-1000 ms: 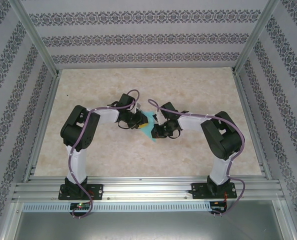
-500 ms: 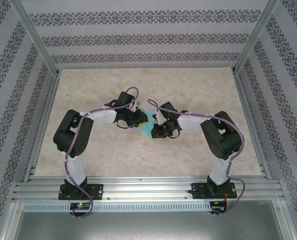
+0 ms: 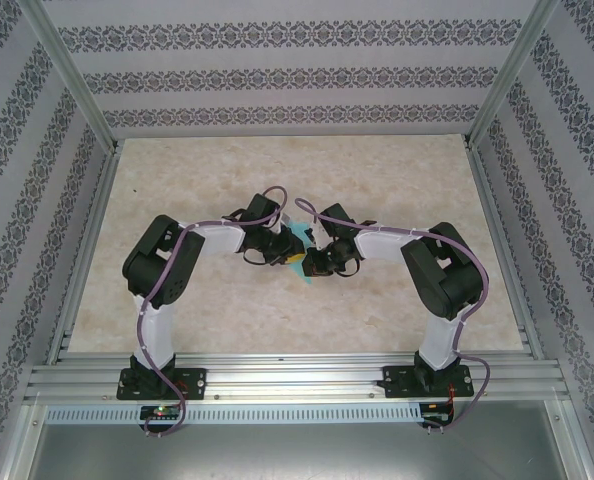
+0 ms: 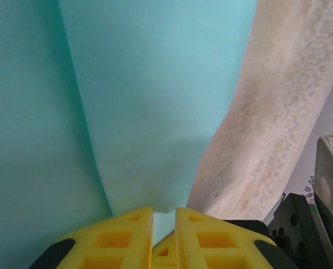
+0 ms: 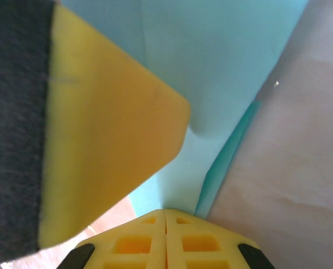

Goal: Fold a paper plane with a square sheet of paper (fold left side to right side)
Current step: Fourth fold the wing at the center of the table.

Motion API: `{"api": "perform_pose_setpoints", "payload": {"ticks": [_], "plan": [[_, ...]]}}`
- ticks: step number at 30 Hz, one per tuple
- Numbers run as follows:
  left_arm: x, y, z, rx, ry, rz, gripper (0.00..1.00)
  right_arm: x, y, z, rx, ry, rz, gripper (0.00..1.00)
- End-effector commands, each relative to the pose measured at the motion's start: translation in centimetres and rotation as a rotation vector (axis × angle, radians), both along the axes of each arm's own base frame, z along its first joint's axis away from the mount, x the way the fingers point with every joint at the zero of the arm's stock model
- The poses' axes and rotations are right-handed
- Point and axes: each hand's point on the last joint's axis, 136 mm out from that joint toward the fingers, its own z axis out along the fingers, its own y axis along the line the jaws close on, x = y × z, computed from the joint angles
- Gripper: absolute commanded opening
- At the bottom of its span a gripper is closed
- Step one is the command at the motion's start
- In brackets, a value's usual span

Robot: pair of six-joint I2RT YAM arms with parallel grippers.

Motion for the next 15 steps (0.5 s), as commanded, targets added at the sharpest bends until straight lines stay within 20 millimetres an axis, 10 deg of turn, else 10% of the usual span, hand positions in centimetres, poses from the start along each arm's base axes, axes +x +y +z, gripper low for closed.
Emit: {"api": "perform_pose_setpoints", "payload": {"ticks": [1, 15], "plan": [[0.1, -1.0, -0.5, -0.023, 0.000, 0.007, 0.20, -3.8, -3.1, -4.6, -0.192, 0.130, 0.015, 0.08], [1.1, 2.6, -4.3, 0.206, -0.001, 0.043, 0.20, -4.7, -3.6, -5.0, -0.237, 0.145, 0.033, 0.08]]}}
